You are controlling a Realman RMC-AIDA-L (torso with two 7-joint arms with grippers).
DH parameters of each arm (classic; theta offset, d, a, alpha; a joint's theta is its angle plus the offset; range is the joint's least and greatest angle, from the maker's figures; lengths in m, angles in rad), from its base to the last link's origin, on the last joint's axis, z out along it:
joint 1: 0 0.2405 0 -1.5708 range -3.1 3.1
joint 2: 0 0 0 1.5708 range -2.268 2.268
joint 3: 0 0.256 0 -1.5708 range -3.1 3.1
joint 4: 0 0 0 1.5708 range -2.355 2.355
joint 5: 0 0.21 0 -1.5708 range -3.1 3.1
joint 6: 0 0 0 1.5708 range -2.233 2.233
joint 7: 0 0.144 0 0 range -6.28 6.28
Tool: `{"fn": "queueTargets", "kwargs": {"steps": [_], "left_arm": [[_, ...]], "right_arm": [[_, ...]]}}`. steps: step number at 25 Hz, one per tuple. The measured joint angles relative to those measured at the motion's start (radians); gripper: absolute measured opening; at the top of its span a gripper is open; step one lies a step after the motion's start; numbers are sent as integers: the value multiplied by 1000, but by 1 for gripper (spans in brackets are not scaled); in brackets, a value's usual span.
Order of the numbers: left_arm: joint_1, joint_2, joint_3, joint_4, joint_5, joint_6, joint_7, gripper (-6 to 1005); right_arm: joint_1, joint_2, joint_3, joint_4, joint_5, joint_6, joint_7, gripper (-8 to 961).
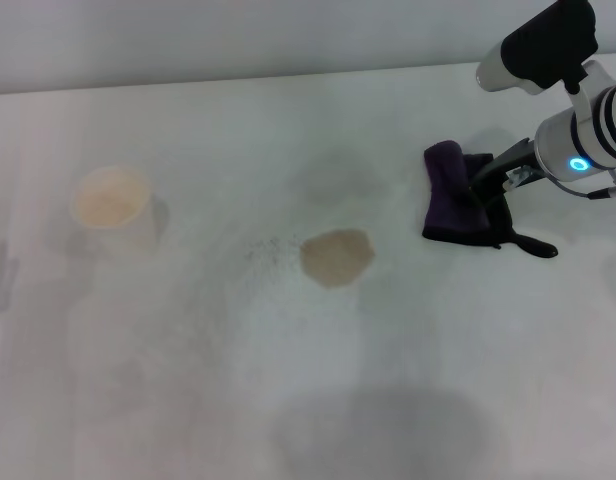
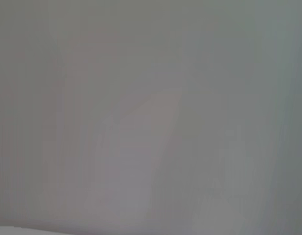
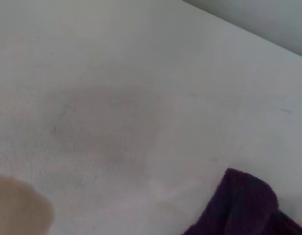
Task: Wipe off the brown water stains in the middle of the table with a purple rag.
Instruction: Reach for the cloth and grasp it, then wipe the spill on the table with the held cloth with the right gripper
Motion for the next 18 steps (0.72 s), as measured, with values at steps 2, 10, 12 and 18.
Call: {"fn": "queueTargets", "kwargs": {"steps": [2,10,12,18], "left_arm": [[0,0,0,0,0,0,0,887],[0,0,0,0,-1,0,0,887],[0,0,0,1,-1,0,0,887],[0,0,0,2,0,0,-15,888]], "right_arm": [[0,0,0,-4,-1,3,-2,376],[-4,3,-11,-118,31,88,-3,94],[-4,4,-49,-156,67,125,-3,92],[7,8,-305,-232,209,187,-21,88]]}}
